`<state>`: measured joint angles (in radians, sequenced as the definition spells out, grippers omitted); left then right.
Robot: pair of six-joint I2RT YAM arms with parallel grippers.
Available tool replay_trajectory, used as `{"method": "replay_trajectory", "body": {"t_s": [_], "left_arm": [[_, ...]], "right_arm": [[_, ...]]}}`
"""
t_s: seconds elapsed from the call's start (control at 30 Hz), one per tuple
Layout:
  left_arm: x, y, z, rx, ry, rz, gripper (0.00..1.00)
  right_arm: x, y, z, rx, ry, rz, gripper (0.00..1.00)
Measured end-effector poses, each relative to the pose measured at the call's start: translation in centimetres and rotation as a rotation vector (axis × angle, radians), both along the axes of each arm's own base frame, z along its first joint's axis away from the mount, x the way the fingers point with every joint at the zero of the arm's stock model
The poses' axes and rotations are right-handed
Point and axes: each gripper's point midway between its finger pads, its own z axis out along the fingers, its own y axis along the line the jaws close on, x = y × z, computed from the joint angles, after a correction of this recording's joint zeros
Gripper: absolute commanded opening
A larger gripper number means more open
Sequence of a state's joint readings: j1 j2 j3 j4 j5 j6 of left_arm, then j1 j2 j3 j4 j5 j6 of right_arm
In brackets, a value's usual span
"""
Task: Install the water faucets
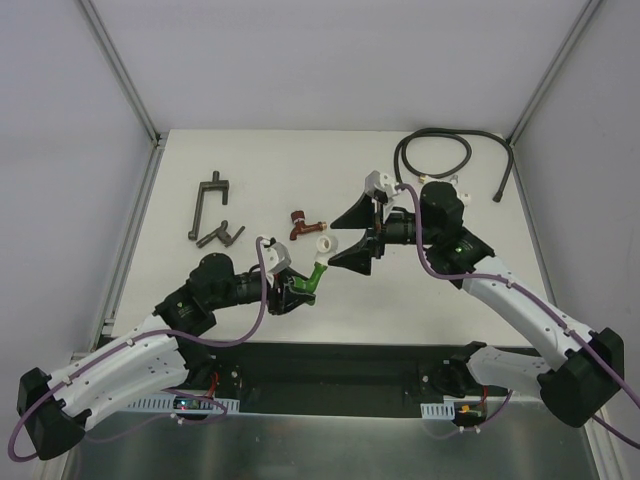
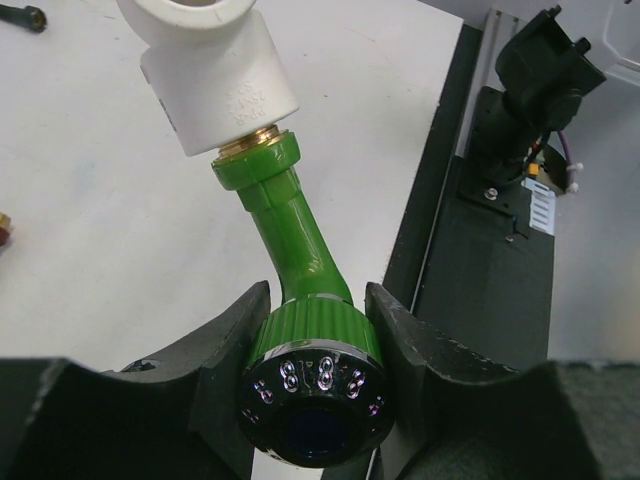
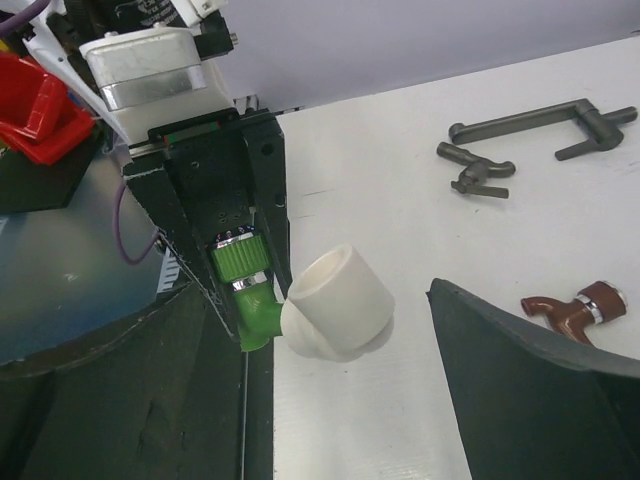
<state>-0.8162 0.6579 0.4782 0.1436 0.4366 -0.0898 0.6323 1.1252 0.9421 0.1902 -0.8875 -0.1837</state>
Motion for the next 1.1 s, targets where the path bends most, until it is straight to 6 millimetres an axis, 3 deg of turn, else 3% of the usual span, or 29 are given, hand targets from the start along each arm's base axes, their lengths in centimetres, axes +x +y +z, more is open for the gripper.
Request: {"method": "replay_trajectory", "body": {"t_s": [0.17,0.37,0.47,0.6,0.7,0.9,1.1], "left_arm": [[-1.0,-0.4,-0.1,-0.001,0.013,-0.066,0.00],[-1.5,-0.6,0.6,-0.017,-0.003,-0.103,0.00],[-1.6,-0.7,0.9,-0.022,-0.018,-0.115,0.00],[-1.6,-0.7,1.2,-0.025,-0.031,-0.116,0.00],[-1.3,-0.7,1.2,-0.022,-0.040,-0.104,0.00],[1.5,-0.3,0.9,0.033,-0.064,0.029,0.00],[5.3,0.4,-1.0,0.169,-0.092,0.232,0.00]], "right_arm": [[-0.5,0.4,-0.9,-0.013,0.026,0.058,0.99],[-1.1,0.8,-1.9,-0.028,0.063,0.121,0.82],[-1.4,1.1,-2.3,-0.034,0.080,0.155,0.64],[-1.8,1.4,-2.3,-0.035,0.086,0.190,0.25],[-1.9,1.5,-1.9,-0.032,0.080,0.192,0.08],[-0.1,1.8,-1.3,-0.058,0.075,0.092,0.01],[4.1,2.7,-3.0,-0.197,0.154,-0.143,0.02]]}}
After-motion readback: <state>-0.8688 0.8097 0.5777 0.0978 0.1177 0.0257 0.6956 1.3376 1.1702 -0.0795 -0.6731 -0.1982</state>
